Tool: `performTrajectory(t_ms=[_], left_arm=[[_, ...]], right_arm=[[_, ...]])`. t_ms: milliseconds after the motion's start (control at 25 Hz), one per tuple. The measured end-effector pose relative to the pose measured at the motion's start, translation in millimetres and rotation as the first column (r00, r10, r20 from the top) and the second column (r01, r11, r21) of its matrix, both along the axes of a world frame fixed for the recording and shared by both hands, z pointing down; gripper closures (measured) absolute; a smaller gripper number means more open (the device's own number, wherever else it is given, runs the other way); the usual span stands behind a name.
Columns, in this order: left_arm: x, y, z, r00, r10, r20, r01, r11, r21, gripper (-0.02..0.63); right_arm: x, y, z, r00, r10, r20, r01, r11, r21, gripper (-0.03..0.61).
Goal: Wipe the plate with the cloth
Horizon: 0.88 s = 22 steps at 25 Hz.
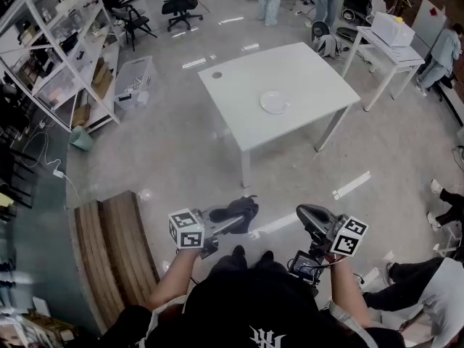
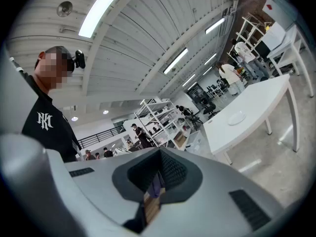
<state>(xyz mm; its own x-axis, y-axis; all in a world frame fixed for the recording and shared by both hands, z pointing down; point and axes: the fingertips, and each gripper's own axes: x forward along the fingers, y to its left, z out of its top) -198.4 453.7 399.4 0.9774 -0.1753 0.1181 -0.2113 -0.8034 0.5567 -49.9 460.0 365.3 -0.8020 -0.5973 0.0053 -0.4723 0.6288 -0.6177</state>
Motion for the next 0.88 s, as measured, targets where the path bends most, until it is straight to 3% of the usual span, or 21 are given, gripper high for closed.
performTrajectory(t_ms=[560,880], left_arm=[[-11.8,5.4,-6.9,0.999,-0.020,0.027,0.020,1.000,0.013,0.560],[8.6,-5.3,-8.3,0.999,-0.026,0.033,0.025,0.999,0.031,0.560]], right_arm=[[-3.9,-2.3,-8.6,1.000,-0.004,0.005,0.004,1.000,0.021,0.572],[15.2,-1.5,-8.5,1.000,-0.005,0.017,0.005,0.999,0.041,0.572]])
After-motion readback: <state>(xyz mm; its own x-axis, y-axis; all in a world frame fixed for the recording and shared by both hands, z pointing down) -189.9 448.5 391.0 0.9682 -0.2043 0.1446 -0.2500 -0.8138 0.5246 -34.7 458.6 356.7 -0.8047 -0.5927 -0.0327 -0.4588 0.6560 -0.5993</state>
